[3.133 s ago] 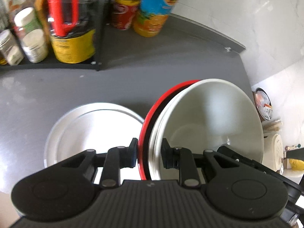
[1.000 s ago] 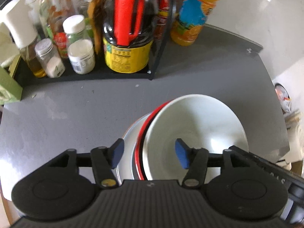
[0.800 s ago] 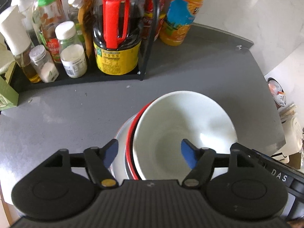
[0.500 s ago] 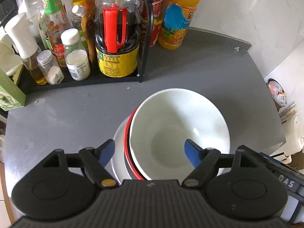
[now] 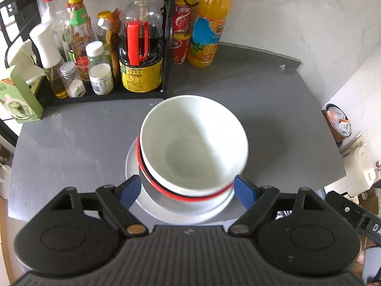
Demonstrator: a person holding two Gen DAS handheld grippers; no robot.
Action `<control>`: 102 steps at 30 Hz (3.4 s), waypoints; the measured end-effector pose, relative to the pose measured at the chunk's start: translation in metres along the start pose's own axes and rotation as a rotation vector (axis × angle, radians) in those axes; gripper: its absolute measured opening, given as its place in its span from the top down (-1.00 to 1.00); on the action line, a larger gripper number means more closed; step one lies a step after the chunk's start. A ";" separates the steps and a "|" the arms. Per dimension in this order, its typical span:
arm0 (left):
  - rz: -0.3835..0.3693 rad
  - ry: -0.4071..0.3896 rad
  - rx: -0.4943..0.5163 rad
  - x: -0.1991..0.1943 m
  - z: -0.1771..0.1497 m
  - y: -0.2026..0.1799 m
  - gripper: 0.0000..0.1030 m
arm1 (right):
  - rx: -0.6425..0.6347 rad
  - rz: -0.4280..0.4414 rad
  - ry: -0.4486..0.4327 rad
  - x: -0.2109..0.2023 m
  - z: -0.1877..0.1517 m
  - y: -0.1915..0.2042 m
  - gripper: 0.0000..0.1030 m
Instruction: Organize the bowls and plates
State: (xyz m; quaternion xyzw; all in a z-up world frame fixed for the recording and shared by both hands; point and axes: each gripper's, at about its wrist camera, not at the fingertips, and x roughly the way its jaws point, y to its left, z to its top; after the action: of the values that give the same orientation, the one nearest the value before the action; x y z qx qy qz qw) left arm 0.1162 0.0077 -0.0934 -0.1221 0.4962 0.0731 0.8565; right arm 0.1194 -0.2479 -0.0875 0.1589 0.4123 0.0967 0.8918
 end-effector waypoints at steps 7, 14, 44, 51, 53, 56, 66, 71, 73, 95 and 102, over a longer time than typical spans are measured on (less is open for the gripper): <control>-0.002 -0.025 -0.026 -0.030 -0.029 -0.013 -0.74 | -0.004 0.001 -0.013 -0.035 -0.015 -0.017 -1.00; 0.019 -0.064 -0.036 -0.062 -0.053 -0.023 -0.85 | -0.003 0.014 -0.043 -0.068 -0.028 -0.028 -1.00; 0.020 -0.225 0.062 -0.139 -0.141 -0.049 -1.00 | -0.104 0.027 -0.113 -0.144 -0.072 -0.043 -1.00; 0.020 -0.250 0.081 -0.148 -0.149 -0.056 -1.00 | -0.129 0.025 -0.134 -0.156 -0.077 -0.039 -1.00; 0.024 -0.256 0.086 -0.150 -0.151 -0.057 -1.00 | -0.143 0.030 -0.131 -0.158 -0.078 -0.037 -1.00; 0.026 -0.257 0.097 -0.152 -0.153 -0.060 -1.00 | -0.158 0.019 -0.140 -0.164 -0.078 -0.034 -1.00; 0.038 -0.270 0.135 -0.162 -0.156 -0.061 -1.00 | -0.168 0.032 -0.166 -0.170 -0.073 -0.017 -1.00; 0.042 -0.271 0.118 -0.161 -0.152 -0.053 -1.00 | -0.156 0.062 -0.140 -0.168 -0.071 -0.009 -1.00; 0.034 -0.263 0.113 -0.159 -0.149 -0.049 -1.00 | -0.167 0.060 -0.144 -0.168 -0.071 -0.005 -1.00; 0.039 -0.273 0.115 -0.161 -0.142 -0.039 -1.00 | -0.186 0.035 -0.149 -0.167 -0.071 -0.004 -1.00; 0.040 -0.270 0.112 -0.164 -0.143 -0.042 -1.00 | -0.190 0.030 -0.159 -0.171 -0.073 -0.007 -1.00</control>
State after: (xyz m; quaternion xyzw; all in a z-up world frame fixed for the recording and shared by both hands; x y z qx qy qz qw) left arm -0.0740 -0.0738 -0.0139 -0.0531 0.3823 0.0780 0.9192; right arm -0.0459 -0.2910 -0.0138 0.0871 0.3269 0.1357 0.9312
